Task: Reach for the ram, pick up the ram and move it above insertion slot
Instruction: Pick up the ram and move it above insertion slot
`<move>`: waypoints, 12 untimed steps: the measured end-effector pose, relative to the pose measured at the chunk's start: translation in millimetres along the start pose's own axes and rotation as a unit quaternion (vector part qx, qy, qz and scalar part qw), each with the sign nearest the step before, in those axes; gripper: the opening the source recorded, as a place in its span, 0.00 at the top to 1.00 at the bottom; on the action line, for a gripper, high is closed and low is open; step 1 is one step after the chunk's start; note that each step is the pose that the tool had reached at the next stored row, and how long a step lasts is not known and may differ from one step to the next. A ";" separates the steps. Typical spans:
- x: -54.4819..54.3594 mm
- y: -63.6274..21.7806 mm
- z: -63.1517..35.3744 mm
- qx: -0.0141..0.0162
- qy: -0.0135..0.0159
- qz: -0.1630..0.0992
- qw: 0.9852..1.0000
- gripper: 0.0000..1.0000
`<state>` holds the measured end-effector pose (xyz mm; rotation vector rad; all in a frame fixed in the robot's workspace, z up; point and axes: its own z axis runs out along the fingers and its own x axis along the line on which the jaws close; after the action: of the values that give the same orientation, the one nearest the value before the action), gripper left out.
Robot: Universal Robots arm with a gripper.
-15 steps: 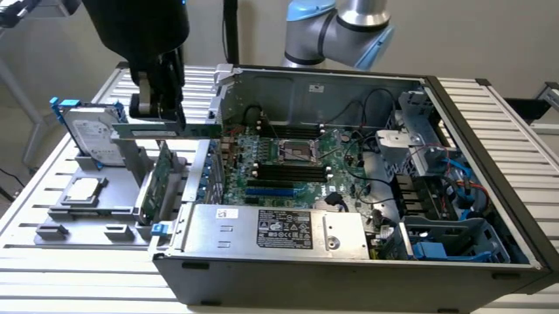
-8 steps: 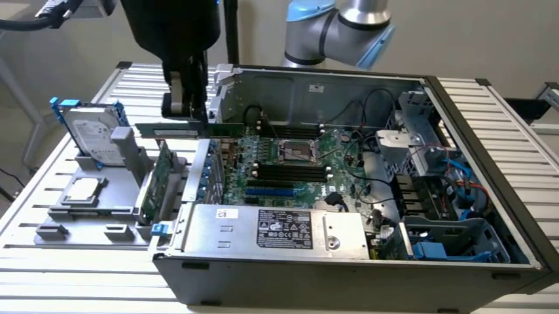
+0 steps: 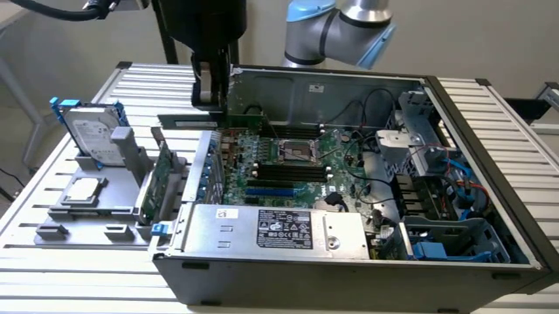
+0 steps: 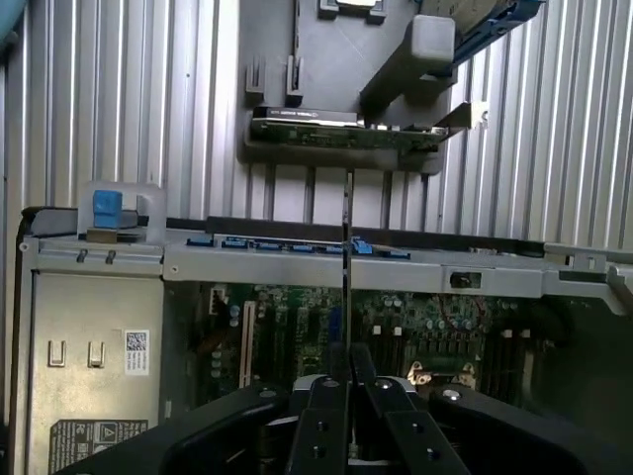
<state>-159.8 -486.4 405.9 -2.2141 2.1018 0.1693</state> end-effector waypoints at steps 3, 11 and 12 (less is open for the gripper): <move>-7.4 -7.7 1.0 0.000 0.000 0.000 1.000 0.88; -29.4 -26.5 4.1 0.000 0.000 0.000 1.000 0.88; -32.1 -28.9 4.5 0.000 0.000 0.000 1.000 0.88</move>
<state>-132.6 -452.5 405.5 -2.2141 2.1018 0.1693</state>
